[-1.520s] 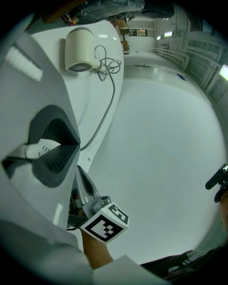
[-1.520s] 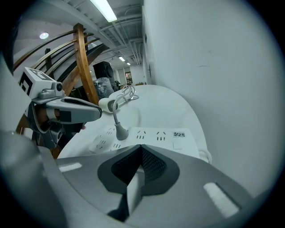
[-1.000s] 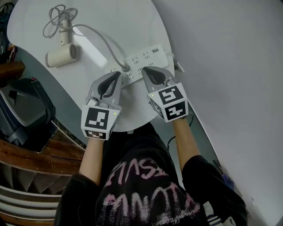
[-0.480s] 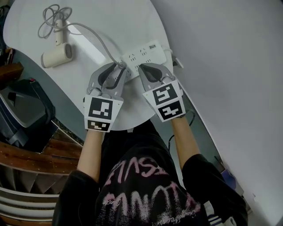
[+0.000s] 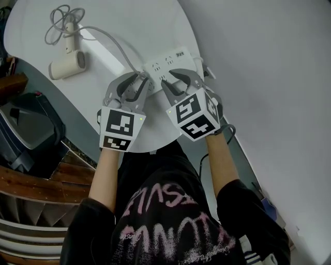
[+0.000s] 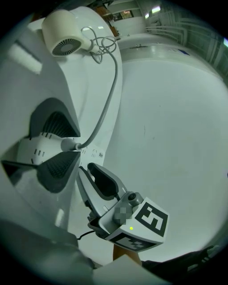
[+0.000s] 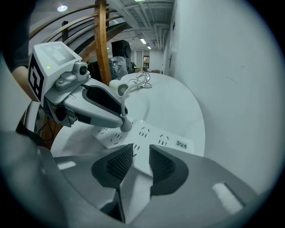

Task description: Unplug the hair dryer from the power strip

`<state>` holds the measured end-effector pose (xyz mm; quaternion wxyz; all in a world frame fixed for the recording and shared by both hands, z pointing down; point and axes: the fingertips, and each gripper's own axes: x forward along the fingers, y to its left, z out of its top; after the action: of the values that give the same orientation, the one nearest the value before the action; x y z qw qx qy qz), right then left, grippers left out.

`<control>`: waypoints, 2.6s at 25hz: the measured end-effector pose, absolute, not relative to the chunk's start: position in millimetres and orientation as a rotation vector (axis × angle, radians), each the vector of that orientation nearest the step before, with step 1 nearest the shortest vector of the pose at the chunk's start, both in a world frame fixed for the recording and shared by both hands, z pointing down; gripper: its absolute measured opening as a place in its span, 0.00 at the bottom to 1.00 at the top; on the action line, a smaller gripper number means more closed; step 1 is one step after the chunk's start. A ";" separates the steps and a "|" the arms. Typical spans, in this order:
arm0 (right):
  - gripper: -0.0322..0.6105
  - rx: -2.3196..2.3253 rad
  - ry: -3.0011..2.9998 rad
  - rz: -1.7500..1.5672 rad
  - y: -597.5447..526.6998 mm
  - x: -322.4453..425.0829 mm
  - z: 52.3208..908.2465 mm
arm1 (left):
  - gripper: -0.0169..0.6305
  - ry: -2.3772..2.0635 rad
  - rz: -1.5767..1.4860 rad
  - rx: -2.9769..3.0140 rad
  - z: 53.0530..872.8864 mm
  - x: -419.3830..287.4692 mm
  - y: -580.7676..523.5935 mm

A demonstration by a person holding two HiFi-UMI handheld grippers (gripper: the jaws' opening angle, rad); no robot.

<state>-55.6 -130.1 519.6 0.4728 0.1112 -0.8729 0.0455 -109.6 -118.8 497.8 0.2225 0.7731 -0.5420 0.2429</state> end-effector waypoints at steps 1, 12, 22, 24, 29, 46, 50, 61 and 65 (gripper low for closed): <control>0.26 0.254 -2.127 0.102 -130.1 -56.1 520.1 | 0.19 -1.491 0.673 2.140 498.1 -108.5 -118.9; 0.26 0.195 -2.077 0.120 -129.4 -58.5 524.3 | 0.16 -1.453 0.729 2.176 501.0 -103.4 -123.3; 0.26 0.220 -2.076 0.148 -130.1 -58.6 523.9 | 0.13 -1.435 0.654 2.120 497.7 -107.0 -125.0; 0.26 0.237 -2.087 0.154 -130.3 -58.8 523.9 | 0.13 -1.441 0.667 2.114 497.2 -108.6 -126.4; 0.26 0.243 -2.083 0.152 -129.8 -58.4 524.1 | 0.12 -1.434 0.830 2.188 496.1 -102.2 -122.8; 0.26 0.268 -2.078 0.170 -129.2 -58.3 521.0 | 0.11 -1.415 0.937 2.248 488.8 -100.4 -120.8; 0.26 0.270 -2.077 0.194 -128.0 -59.7 523.2 | 0.11 -1.438 0.685 2.127 491.1 -110.3 -124.1; 0.26 0.268 -2.064 0.202 -129.6 -61.3 522.6 | 0.11 -1.436 0.776 2.159 488.8 -110.6 -125.0; 0.26 0.267 -2.053 0.189 -129.3 -61.2 522.7 | 0.11 -1.408 0.910 2.238 489.2 -103.4 -120.7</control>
<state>-61.2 -129.3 522.7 0.5068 0.1107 -0.8514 0.0782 -103.4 -120.7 489.2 0.1719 0.7885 -0.4959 0.3206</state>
